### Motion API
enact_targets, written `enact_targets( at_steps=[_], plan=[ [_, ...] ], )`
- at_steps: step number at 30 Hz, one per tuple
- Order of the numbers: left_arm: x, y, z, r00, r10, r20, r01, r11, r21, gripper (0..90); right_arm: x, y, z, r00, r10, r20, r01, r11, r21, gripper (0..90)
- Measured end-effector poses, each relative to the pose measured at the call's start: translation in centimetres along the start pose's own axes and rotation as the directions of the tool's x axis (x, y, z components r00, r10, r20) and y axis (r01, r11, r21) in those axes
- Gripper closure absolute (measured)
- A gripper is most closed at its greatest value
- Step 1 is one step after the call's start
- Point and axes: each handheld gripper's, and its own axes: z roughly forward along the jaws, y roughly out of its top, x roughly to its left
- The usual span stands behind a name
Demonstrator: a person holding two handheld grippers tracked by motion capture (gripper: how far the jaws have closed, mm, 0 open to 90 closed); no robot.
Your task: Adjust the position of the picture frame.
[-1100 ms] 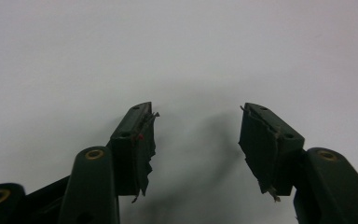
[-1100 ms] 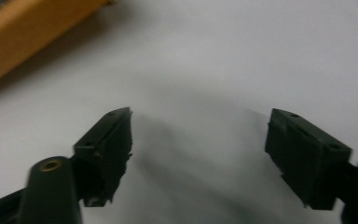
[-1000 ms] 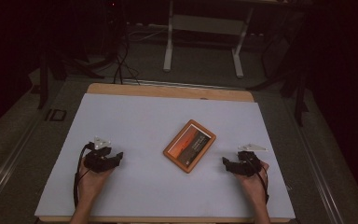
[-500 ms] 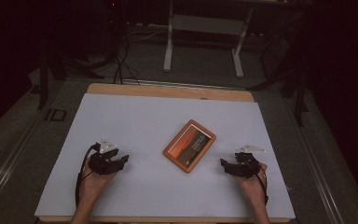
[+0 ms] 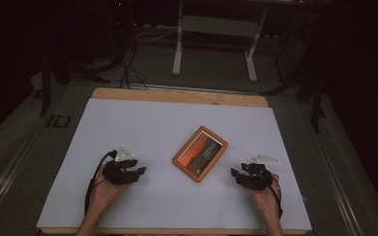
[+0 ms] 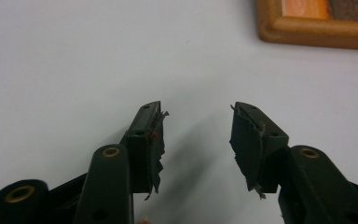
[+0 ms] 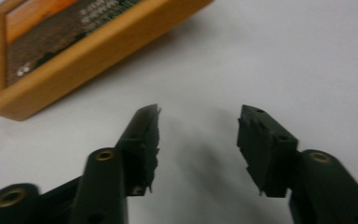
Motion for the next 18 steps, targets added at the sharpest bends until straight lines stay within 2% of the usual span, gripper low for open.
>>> enact_targets(
  at_steps=[2,5,7,8,10,11,15,18],
  plan=[
    [0.0,0.4,0.1,1.0,0.001,0.009,-0.001,1.0,-0.008,56.1,0.3,0.1,-0.1,0.9998,-0.015,-0.01,0.015,1.0,-0.003,58.0],
    [-0.3,0.9,0.7,0.9995,0.012,0.028,-0.012,0.9999,-0.009,60.3,0.8,0.3,-0.3,0.9985,-0.05,-0.021,0.05,0.999,-0.013,73.1],
    [-0.5,1.2,1.0,0.9991,0.018,0.037,-0.018,0.9998,-0.009,68.1,1.1,0.5,-0.6,0.9973,-0.07,-0.018,0.07,0.997,-0.034,85.4],
    [-0.6,1.4,1.1,0.9986,0.026,0.046,-0.026,0.9996,-0.015,75.0,1.2,0.6,-0.7,0.9974,-0.071,-0.015,0.07,0.997,-0.04,89.8],
    [-0.7,1.6,1.3,0.9985,0.025,0.049,-0.024,0.9994,-0.024,87.6,1.4,0.8,-0.9,0.9974,-0.072,-0.004,0.072,0.996,-0.053,89.9],
    [-0.7,1.8,1.5,0.9985,0.021,0.05,-0.019,0.9994,-0.028,89.3,1.5,0.9,-1.0,0.9971,-0.076,-0.004,0.076,0.996,-0.055,89.9],
    [-0.9,2.4,2.0,0.9985,0.031,0.046,-0.03,0.9992,-0.026,89.1,1.7,1.0,-0.8,0.9974,-0.072,-0.009,0.071,0.996,-0.051,89.3],
    [-0.9,3.1,2.3,0.9985,0.03,0.045,-0.028,0.9988,-0.039,83.3,1.9,1.0,-0.4,0.9975,-0.068,-0.02,0.067,0.997,-0.037,81.2]
  ],
)
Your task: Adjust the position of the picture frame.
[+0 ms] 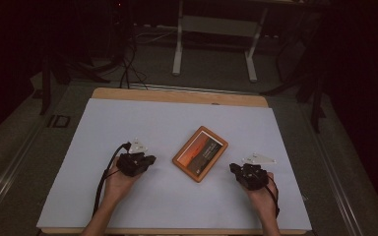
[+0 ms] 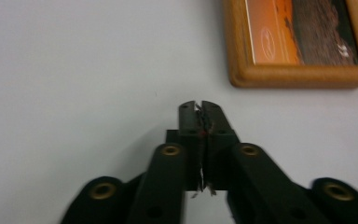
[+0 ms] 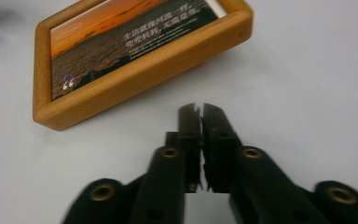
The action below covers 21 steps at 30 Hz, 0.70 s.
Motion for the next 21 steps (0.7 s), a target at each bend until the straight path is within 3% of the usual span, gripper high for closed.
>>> enact_targets(
  at_steps=[4,12,16,21],
  plan=[
    [-0.3,1.0,0.8,0.9995,0.029,0.01,-0.028,0.9996,-0.008,72.9,0.3,0.2,0.3,0.9996,0.02,-0.021,-0.019,1.0,0.011,70.6],
    [-1.2,3.0,2.8,0.9942,0.042,0.099,-0.041,0.9991,-0.013,59.8,0.9,0.8,1.2,0.9967,0.043,-0.068,-0.041,0.999,0.031,51.8],
    [-1.5,3.5,3.9,0.99,0.036,0.136,-0.037,0.9993,-0.001,58.8,1.4,1.1,1.7,0.9956,0.041,-0.084,-0.038,0.998,0.043,46.0],
    [-1.3,3.9,4.9,0.9923,0.033,0.119,-0.035,0.9993,0.013,66.2,1.9,1.4,2.3,0.9956,0.033,-0.087,-0.029,0.998,0.052,44.6]
  ],
)
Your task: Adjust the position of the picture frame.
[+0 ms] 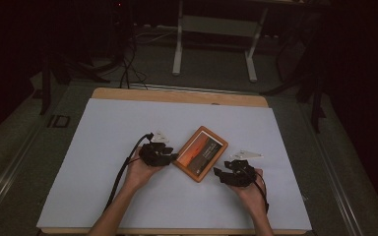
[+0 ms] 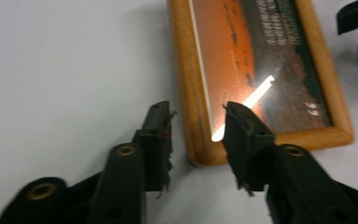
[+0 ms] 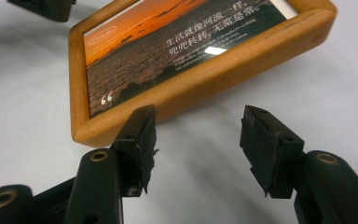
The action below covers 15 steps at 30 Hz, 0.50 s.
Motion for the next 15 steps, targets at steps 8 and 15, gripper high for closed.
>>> enact_targets(
  at_steps=[8,15],
  plan=[
    [0.9,0.1,1.4,0.9992,0.008,-0.038,-0.006,0.9985,0.054,87.0,0.1,0.2,0.3,0.9999,-0.003,0.012,0.003,1.0,0.005,53.8],
    [0.7,-0.2,2.2,0.9999,0.009,-0.009,-0.008,0.9962,0.087,89.4,0.2,0.2,0.4,0.9995,-0.019,0.025,0.018,1.0,0.003,62.5]
  ],
)
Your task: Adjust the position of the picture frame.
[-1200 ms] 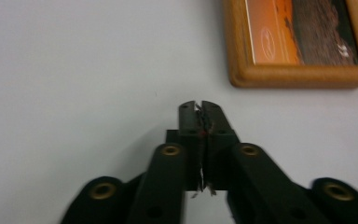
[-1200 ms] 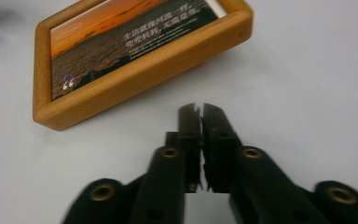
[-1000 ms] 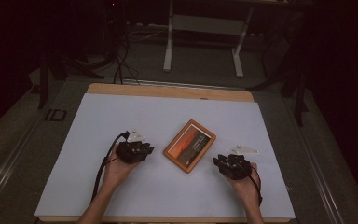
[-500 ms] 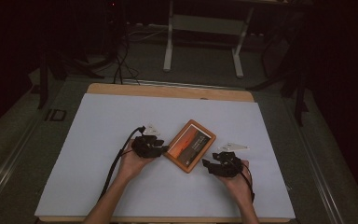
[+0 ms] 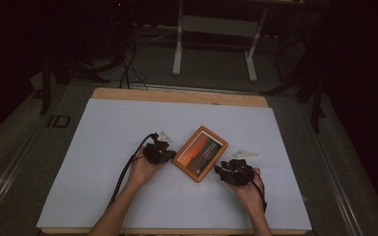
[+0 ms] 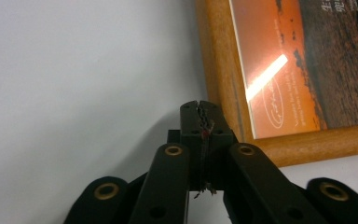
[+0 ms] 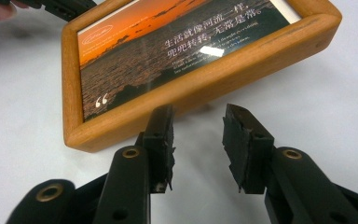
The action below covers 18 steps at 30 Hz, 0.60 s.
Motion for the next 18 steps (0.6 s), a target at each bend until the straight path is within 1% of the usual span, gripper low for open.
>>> enact_targets(
  at_steps=[1,3,5,7,8,9,11,12,13,14,15,16,17,18],
  plan=[
    [-0.2,0.1,0.0,0.9998,0.022,-0.001,-0.022,0.9997,0.009,89.4,0.0,0.0,0.0,1.0,0.001,0.001,-0.001,1.0,-0.001,62.5],
    [-0.6,0.1,0.0,0.9993,0.035,0.013,-0.035,0.9992,0.019,89.4,-0.1,0.0,-0.1,1.0,0.006,0.006,-0.006,1.0,-0.003,61.9],
    [-1.3,0.0,0.1,0.9984,0.052,0.023,-0.052,0.9983,0.027,89.4,-0.3,0.0,-0.3,0.9999,0.011,0.012,-0.011,1.0,-0.009,60.4],
    [-2.4,0.1,0.3,0.9969,0.067,0.041,-0.068,0.9972,0.03,89.4,-0.5,0.0,-0.5,0.9998,0.016,0.013,-0.016,1.0,-0.016,57.5],
    [-3.4,0.1,0.5,0.994,0.09,0.063,-0.092,0.9951,0.035,89.5,-0.6,-0.1,-0.6,0.9998,0.019,0.01,-0.019,1.0,-0.019,55.3],
    [-4.0,0.1,0.6,0.9912,0.104,0.083,-0.107,0.9936,0.035,89.5,-0.8,-0.1,-0.8,0.9996,0.027,0.009,-0.026,0.999,-0.025,52.4],
    [-5.0,0.1,0.9,0.9834,0.128,0.129,-0.134,0.9902,0.039,89.4,-1.2,-0.1,-1.0,0.9992,0.04,0.008,-0.039,0.999,-0.025,46.7],
    [-5.3,0.1,0.9,0.9805,0.134,0.144,-0.141,0.9892,0.041,89.3,-1.4,-0.1,-1.0,0.9989,0.045,0.011,-0.045,0.999,-0.029,44.4],
    [-5.5,0.2,1.0,0.9812,0.126,0.147,-0.133,0.9905,0.038,88.7,-1.5,-0.2,-1.1,0.9984,0.054,0.013,-0.054,0.998,-0.031,42.1],
    [-5.3,0.2,0.9,0.9829,0.112,0.146,-0.118,0.9923,0.036,85.8,-1.7,-0.2,-1.1,0.9979,0.064,0.013,-0.063,0.997,-0.031,39.2],
    [-5.0,0.2,0.8,0.9858,0.072,0.152,-0.076,0.997,0.019,82.0,-1.9,-0.3,-1.1,0.9975,0.071,0.006,-0.07,0.997,-0.033,37.4],
    [-4.5,0.2,0.6,0.9871,0.032,0.157,-0.033,0.9994,0.003,78.8,-2.1,-0.3,-1.2,0.9966,0.082,-0.007,-0.082,0.996,-0.03,35.8],
    [-4.1,0.3,0.4,0.9874,-0.004,0.158,0.007,0.9998,-0.018,75.5,-2.3,-0.4,-1.1,0.996,0.088,-0.015,-0.088,0.996,-0.03,34.0],
    [-3.8,0.3,0.1,0.9857,-0.032,0.165,0.038,0.9988,-0.032,69.9,-2.5,-0.4,-1.1,0.9952,0.095,-0.022,-0.096,0.995,-0.029,32.9]
  ],
)
